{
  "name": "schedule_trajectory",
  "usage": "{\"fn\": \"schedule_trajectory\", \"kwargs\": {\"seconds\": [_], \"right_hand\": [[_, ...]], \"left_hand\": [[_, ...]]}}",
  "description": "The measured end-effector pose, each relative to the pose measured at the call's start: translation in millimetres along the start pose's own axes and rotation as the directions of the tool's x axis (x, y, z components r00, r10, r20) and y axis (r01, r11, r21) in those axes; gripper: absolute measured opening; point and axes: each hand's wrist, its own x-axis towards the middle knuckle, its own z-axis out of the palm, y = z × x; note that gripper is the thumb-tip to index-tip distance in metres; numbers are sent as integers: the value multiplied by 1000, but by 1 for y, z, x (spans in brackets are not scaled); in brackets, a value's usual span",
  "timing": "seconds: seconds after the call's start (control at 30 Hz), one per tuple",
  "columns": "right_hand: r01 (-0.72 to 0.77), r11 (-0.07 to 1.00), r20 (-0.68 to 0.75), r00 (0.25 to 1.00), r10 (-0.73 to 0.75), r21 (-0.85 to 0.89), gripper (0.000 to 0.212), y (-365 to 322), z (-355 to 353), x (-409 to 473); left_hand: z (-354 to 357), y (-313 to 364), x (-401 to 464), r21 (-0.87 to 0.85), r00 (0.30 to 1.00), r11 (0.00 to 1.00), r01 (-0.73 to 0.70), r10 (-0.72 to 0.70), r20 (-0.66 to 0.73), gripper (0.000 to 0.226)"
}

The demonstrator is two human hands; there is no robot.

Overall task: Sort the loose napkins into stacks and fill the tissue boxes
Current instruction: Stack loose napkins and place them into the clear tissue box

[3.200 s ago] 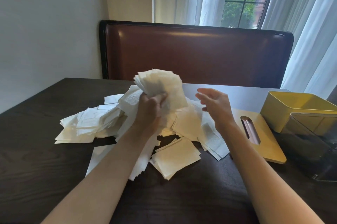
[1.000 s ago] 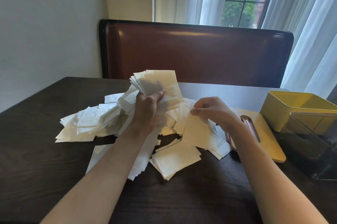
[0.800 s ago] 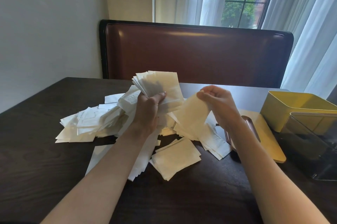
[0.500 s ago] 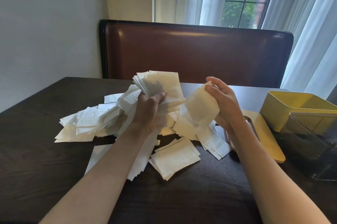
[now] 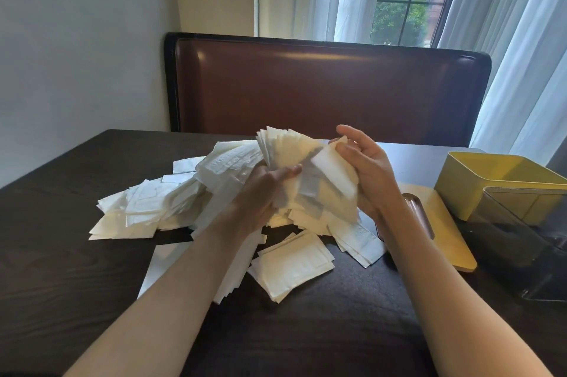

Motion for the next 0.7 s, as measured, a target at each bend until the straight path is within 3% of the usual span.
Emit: {"fn": "schedule_trajectory", "kwargs": {"seconds": [0.03, 0.2, 0.33, 0.43, 0.53, 0.7], "right_hand": [[21, 998, -22, 1000, -23, -66, 23, 3, 1, 1], [152, 915, -100, 974, -203, -373, 18, 14, 0, 4], [182, 867, -116, 958, -263, -463, 19, 16, 1, 5], [189, 870, -87, 963, -255, -455, 22, 18, 0, 6], [194, 925, -126, 961, -246, -327, 27, 19, -1, 9], [42, 880, -37, 997, -68, -474, 60, 23, -1, 10]], "left_hand": [[4, 2, -2, 4, 1000, 1000, 7, -7, 14, 9], [8, 2, -5, -127, 978, 990, 67, -40, 207, 30], [6, -6, -1, -11, 967, 1000, -4, 7, 256, 31], [5, -10, 2, 80, 978, 994, -73, 56, 199, 26], [4, -8, 3, 14, 986, 992, -129, 127, 109, 28], [-2, -7, 7, -23, 981, 982, -188, 189, 49, 45]]}}
